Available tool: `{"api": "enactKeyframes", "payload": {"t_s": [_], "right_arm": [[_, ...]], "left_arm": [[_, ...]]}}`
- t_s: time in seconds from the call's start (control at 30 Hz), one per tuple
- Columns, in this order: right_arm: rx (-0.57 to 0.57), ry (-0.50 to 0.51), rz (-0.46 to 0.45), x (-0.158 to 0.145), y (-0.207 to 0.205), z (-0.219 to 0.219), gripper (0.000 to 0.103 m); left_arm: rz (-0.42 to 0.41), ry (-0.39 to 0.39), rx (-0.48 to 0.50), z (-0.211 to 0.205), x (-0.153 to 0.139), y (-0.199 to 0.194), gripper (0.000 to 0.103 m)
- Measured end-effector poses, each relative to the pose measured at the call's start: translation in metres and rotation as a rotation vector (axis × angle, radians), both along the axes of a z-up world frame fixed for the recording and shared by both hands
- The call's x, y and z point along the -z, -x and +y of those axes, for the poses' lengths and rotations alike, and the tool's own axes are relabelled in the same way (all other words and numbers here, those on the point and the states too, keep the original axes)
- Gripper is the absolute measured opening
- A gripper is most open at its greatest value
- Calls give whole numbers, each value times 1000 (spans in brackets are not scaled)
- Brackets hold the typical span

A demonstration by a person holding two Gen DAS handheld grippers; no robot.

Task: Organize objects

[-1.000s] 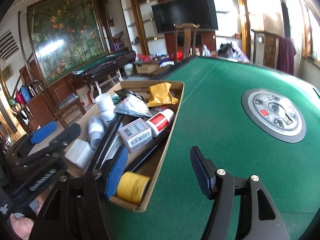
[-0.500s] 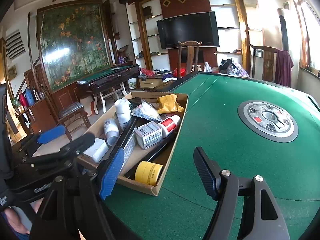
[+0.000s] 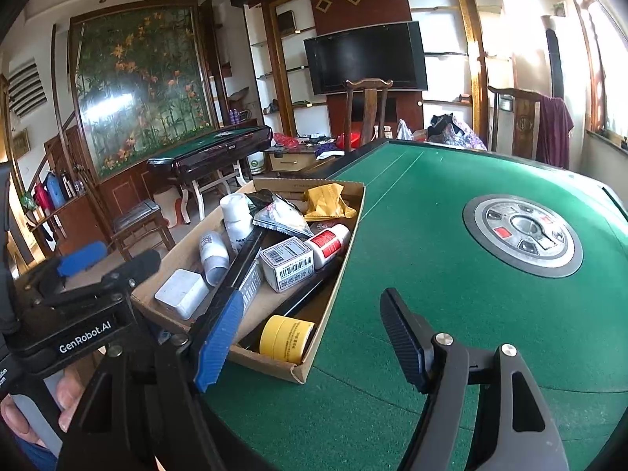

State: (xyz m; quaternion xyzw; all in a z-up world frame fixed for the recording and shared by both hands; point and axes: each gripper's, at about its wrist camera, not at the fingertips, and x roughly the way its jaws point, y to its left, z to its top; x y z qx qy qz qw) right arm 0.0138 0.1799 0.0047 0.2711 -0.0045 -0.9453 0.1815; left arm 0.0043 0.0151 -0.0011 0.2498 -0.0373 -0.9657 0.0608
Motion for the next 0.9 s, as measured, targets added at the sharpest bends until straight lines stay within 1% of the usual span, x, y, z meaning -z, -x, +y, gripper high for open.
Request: {"api": "enactKeyframes", "payload": {"t_s": [0.03,0.07,0.1,0.27,0.37,0.6,0.8,0.9], "right_arm": [[0,-10,8,0,-2,-2,73],[1,-21,16,0,-3,-4,74],[1,-26,19,0,-4,-4,77],[36,-70,38,-1,-7,-7,77],[44,-78,42,0,-7,-6,77],[55,-152,58,3,-10,-17,80],[75,-175,46,5,-9,-21,81],[88,-200,57,6,-10,-24,81]], "left_arm": [[-21,22,-23,1,1,1,84],[-26,29,-21,3,2,0,84],[-18,32,-12,3,2,-1,84],[1,41,11,7,2,-5,84],[8,49,15,9,3,-6,84],[-10,39,27,9,4,-3,84],[-7,23,27,6,4,-3,84],[-3,24,24,5,5,-4,84]]}}
